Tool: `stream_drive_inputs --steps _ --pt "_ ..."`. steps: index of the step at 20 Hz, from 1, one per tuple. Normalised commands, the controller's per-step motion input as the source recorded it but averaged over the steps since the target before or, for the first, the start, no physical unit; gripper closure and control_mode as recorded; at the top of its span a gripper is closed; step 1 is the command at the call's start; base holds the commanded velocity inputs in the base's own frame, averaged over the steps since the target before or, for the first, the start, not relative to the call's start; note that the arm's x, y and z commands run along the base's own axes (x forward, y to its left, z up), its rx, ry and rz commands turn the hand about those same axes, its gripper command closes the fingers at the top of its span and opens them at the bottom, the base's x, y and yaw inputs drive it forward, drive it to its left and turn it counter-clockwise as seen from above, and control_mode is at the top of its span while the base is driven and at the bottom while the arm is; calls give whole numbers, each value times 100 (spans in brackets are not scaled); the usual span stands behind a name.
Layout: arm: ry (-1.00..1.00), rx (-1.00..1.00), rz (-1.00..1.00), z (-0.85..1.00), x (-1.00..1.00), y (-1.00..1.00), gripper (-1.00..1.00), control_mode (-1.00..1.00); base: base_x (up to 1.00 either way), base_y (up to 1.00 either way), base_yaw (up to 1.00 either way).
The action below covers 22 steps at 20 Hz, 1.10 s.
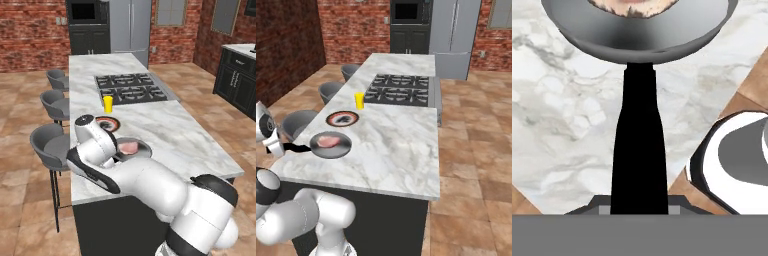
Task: Pick up the pan with the steak in it and place it on the dining table. Then place the steak on the plate.
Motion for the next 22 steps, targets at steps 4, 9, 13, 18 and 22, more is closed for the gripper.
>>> stream_drive_inputs --steps 4,9,13,18,22 --pt "8 -4 -1 -35 63 15 100 -100 0 0 0" --pt "3 -8 -4 -36 69 28 100 -100 0 0 0" --pt "0 -9 -5 -32 69 29 100 -100 0 0 0" --pt "3 -7 -3 -26 59 24 100 -100 0 0 0" --pt "4 -7 0 -20 32 12 100 -100 0 0 0"
